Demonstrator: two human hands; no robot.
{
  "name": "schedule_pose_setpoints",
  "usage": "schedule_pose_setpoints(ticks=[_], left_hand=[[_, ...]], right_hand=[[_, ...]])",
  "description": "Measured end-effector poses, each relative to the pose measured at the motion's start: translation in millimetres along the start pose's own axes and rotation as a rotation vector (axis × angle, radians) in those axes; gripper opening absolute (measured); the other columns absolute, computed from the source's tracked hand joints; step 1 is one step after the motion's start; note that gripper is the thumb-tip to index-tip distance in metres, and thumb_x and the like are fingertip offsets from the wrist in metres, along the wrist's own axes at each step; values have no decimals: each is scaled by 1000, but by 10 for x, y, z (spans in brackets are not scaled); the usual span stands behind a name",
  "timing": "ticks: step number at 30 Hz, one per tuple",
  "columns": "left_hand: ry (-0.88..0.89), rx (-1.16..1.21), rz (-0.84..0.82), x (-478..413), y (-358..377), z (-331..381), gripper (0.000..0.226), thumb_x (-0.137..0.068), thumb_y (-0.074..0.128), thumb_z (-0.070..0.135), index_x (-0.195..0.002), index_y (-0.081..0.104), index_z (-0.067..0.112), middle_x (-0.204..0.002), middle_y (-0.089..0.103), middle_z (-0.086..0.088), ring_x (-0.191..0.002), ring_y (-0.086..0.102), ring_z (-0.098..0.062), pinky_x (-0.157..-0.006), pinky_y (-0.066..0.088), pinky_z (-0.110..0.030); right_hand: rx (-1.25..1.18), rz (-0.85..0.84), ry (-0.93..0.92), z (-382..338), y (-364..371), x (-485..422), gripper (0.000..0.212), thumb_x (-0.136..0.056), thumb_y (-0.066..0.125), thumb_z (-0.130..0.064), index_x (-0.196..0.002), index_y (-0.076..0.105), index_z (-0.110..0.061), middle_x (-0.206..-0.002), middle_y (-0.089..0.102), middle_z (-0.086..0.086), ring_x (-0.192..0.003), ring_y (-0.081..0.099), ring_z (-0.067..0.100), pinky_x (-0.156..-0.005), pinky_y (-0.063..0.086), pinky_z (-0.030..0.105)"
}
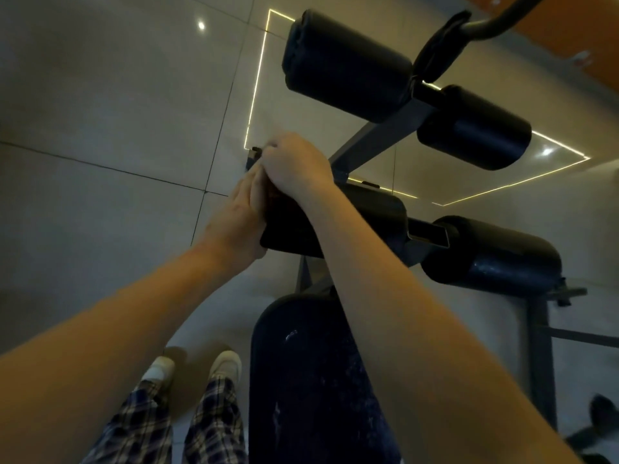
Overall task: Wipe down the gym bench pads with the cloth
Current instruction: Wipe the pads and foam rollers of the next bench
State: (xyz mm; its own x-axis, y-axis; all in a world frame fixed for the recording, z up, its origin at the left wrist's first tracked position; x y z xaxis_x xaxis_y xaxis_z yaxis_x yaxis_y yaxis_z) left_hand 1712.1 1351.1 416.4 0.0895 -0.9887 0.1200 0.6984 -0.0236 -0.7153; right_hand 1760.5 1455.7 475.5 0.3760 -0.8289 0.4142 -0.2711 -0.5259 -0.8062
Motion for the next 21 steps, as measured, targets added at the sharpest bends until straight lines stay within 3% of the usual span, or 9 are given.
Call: schedule_pose_setpoints(ticks=[2,4,6,9,12,14,16,18,21], left_hand=[[67,-3,83,-7,13,-15,90,-83,72,7,-152,15,-6,-155,26,-28,-144,30,-39,-121,18,-39],[132,-53,151,14,-33,35,80,-85,68,12,-149,23,-9,-150,33,-31,-139,37,-41,-115,23,-40],[99,29,98,20,-37,7,75,-89,64,9,-150,23,-4,-154,29,-28,-141,34,-35,-114,26,-37],[67,144,24,18,-65,-61,98,-82,76,11,-155,10,10,-161,18,-13,-144,26,-26,-115,28,-33],[50,272,-116,-47,-133,-61,108,-70,83,19,-153,15,15,-153,29,-6,-131,32,-11,-100,34,-9],[66,230,-160,-72,-191,-35,109,-63,81,24,-151,18,12,-148,33,-5,-123,28,-6,-94,28,-3],[85,155,-157,-96,-210,-52,111,-61,86,15,-150,21,10,-144,35,-6,-122,29,-8,-106,31,-15],[34,149,-235,-158,-245,-63,116,-56,92,10,-149,23,12,-142,37,-3,-124,35,-12,-108,35,-28],[-23,112,-451,-339,-341,-55,107,-54,95,15,-142,33,16,-127,45,4,-122,45,-19,-108,42,-40]], right_hand=[[23,262,-200,164,180,289,33,-100,38,-23,-120,62,-13,-113,64,5,-106,58,18,-95,45,33],[142,490,-339,321,423,669,41,-100,38,-22,-136,53,-7,-138,54,11,-131,46,24,-113,33,37],[192,600,-386,509,695,868,47,-98,46,-16,-143,40,-5,-151,37,14,-143,30,30,-119,24,46],[329,636,-467,680,924,1013,54,-96,51,-16,-144,27,-9,-152,24,13,-146,18,30,-121,15,46],[247,685,-438,497,565,785,38,-100,37,-19,-132,51,-5,-135,52,15,-130,48,29,-116,29,45],[56,513,-233,363,182,472,30,-98,36,-20,-103,65,-11,-98,66,8,-92,62,19,-89,47,32],[-3,137,16,309,-83,103,30,-99,39,-17,-73,54,-14,-73,53,2,-64,49,13,-57,38,23],[243,-158,74,269,-252,-102,28,-100,39,-13,-78,56,-11,-82,56,3,-73,54,16,-61,41,22],[662,-256,-117,228,-286,-171,27,-102,38,-9,-117,59,-1,-117,61,15,-111,57,29,-84,38,28]])
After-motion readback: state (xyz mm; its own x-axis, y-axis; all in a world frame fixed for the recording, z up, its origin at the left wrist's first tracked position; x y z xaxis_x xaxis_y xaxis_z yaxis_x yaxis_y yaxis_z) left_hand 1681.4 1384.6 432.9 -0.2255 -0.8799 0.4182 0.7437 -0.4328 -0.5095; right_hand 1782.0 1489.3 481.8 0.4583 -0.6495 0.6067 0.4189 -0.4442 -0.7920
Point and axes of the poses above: each hand's wrist, its own x-axis away from the middle knuckle, its own y-axis out of the palm, z = x × y, the point moved 2 cm from there along -x, towards the middle knuckle
